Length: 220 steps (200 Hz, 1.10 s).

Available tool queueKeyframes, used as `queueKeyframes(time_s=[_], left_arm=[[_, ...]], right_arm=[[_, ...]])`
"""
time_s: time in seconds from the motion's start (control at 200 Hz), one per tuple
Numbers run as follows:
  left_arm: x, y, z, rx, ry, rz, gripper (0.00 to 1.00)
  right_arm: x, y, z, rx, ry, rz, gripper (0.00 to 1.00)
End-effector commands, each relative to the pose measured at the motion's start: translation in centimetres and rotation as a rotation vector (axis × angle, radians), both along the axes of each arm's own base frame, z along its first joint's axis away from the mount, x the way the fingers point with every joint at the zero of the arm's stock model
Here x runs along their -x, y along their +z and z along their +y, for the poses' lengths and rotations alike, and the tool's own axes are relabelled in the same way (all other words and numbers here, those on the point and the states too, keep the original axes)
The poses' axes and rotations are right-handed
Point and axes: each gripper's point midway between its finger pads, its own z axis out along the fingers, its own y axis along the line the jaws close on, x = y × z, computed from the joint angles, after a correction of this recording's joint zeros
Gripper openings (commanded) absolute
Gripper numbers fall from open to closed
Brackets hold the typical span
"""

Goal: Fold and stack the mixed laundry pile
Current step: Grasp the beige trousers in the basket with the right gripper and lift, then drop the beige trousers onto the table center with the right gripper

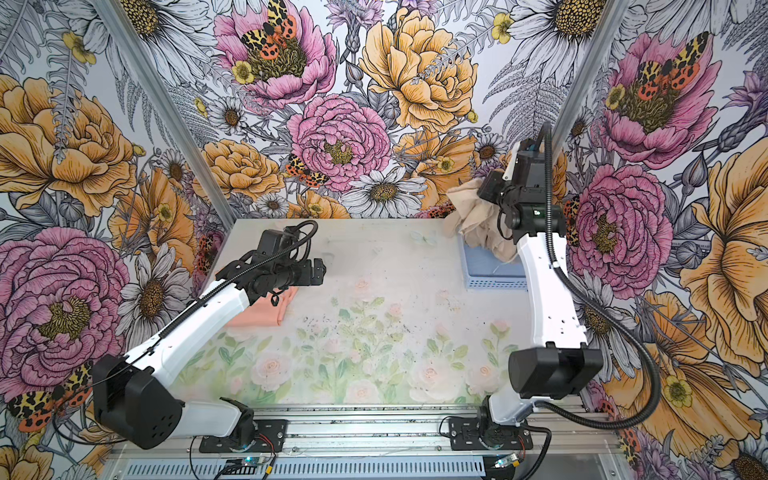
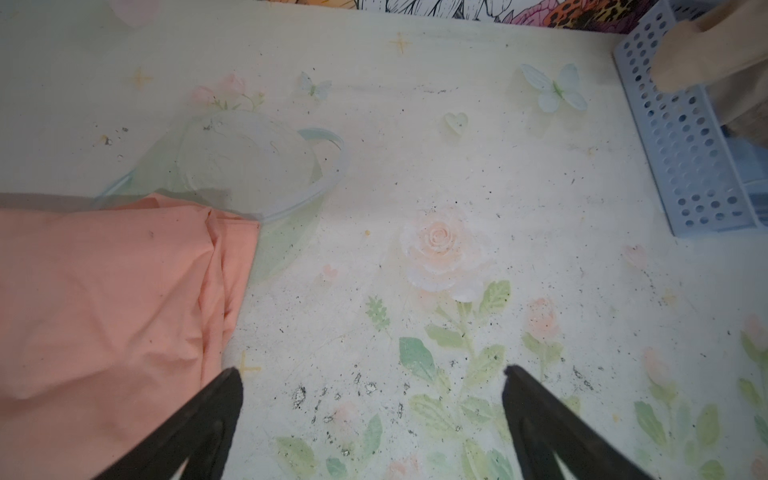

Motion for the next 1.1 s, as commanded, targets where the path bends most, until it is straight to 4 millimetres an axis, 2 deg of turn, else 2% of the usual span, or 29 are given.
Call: queueKeyframes(time_s=[0.0, 0.15, 0.24, 0.335, 0.425, 0.445, 0.525, 0.6, 0.686, 0.796, 0.886, 0.946, 1.016, 1.096], left_arm=[[0.1, 1.7, 0.4, 0.02, 0.036, -0.065, 0.99], [0.8, 2.8, 1.3, 0.019, 0.06, -0.102, 0.99], [1.2, 3.0, 2.0, 0.015, 0.085, -0.118, 0.99], [1.8, 3.4, 3.3, 0.01, 0.134, -0.138, 0.99], [2.5, 4.1, 4.5, 0.033, 0.175, -0.163, 0.99], [2.6, 4.2, 5.3, 0.018, 0.206, -0.174, 0.99], [3.2, 4.6, 6.5, 0.032, 0.24, -0.192, 0.99], [3.6, 4.6, 7.2, 0.042, 0.252, -0.196, 0.99], [3.9, 4.1, 7.8, 0.038, 0.268, -0.182, 0.99], [4.2, 2.8, 6.8, 0.063, 0.226, -0.141, 0.99], [4.3, 1.4, 5.5, 0.073, 0.186, -0.098, 0.99], [4.4, 0.6, 4.0, 0.083, 0.14, -0.069, 0.99], [4.8, -0.5, 1.6, 0.088, 0.066, -0.029, 0.99], [5.7, -2.0, -1.8, 0.091, -0.037, 0.017, 0.99]], right_arm=[[3.4, 4.5, 4.3, -0.016, 0.178, -0.08, 0.0], [8.5, 11.2, 9.5, -0.059, 0.374, -0.227, 0.0], [10.9, 13.9, 12.6, -0.121, 0.515, -0.278, 0.0], [12.2, 14.6, 15.8, -0.219, 0.671, -0.251, 0.0], [12.9, 13.4, 19.2, -0.273, 0.79, -0.183, 0.0], [13.0, 13.0, 19.9, -0.281, 0.808, -0.165, 0.0], [12.2, 10.4, 21.4, -0.304, 0.817, -0.082, 0.0], [10.3, 7.0, 21.1, -0.324, 0.747, 0.001, 0.0], [7.3, 1.4, 20.2, -0.351, 0.643, 0.124, 0.0], [3.4, -8.0, 19.1, -0.345, 0.518, 0.314, 0.0], [1.0, -15.2, 18.0, -0.28, 0.43, 0.439, 0.3], [0.2, -18.7, 16.6, -0.212, 0.347, 0.493, 0.41], [0.2, -20.7, 15.2, -0.146, 0.276, 0.517, 0.48], [1.0, -21.3, 14.0, -0.074, 0.211, 0.524, 0.57]])
